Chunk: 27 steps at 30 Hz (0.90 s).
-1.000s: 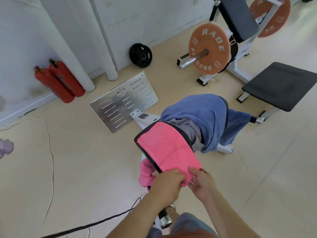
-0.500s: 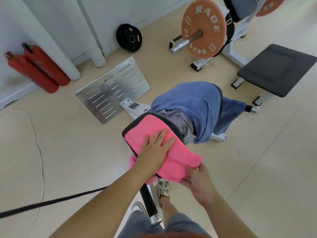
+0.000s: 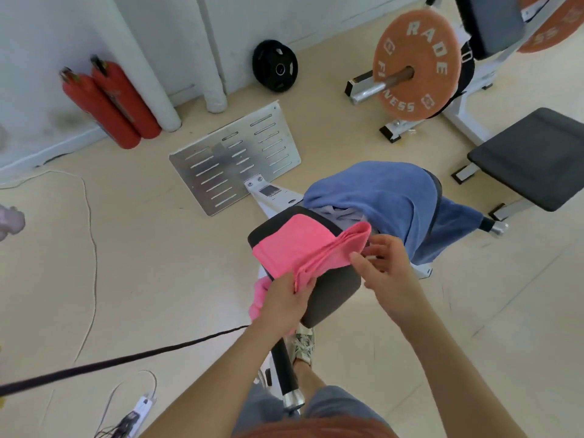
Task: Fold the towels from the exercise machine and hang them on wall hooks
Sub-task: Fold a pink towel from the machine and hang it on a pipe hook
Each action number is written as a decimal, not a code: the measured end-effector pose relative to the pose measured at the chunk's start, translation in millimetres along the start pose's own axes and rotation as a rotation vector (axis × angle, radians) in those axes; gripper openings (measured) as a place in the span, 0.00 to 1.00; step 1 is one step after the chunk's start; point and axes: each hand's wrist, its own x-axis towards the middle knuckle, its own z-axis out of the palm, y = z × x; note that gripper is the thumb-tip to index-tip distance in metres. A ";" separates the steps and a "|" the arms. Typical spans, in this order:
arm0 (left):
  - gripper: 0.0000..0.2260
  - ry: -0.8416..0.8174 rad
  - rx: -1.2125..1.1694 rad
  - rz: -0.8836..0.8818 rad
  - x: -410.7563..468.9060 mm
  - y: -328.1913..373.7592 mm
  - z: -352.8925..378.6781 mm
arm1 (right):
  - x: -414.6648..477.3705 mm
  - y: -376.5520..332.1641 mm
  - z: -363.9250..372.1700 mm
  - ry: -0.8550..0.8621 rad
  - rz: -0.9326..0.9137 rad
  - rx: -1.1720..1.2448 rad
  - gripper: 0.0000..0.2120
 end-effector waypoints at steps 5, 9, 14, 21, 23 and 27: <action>0.24 -0.055 -0.128 -0.072 -2.6 1.2 -7.9 | 50.7 5.3 -6.1 -0.296 0.011 -0.313 0.38; 0.21 -0.082 -0.153 -0.102 -2.7 1.2 -16.4 | 81.6 6.5 11.7 -0.413 0.105 -0.338 0.29; 0.11 -0.112 -0.235 -0.152 1.0 11.7 -29.2 | 87.7 6.8 32.1 -0.345 -0.033 -0.450 0.06; 0.11 -0.007 -0.729 -0.347 9.0 6.0 -36.7 | 89.8 9.1 54.5 -0.367 -0.108 -0.670 0.13; 0.16 0.010 -0.889 -0.378 7.1 1.1 -41.2 | 90.2 8.8 60.9 -0.366 -0.196 -0.806 0.13; 0.28 0.149 -0.931 -0.371 19.0 -3.1 -61.3 | 86.1 15.8 73.6 -0.299 -0.303 -1.037 0.16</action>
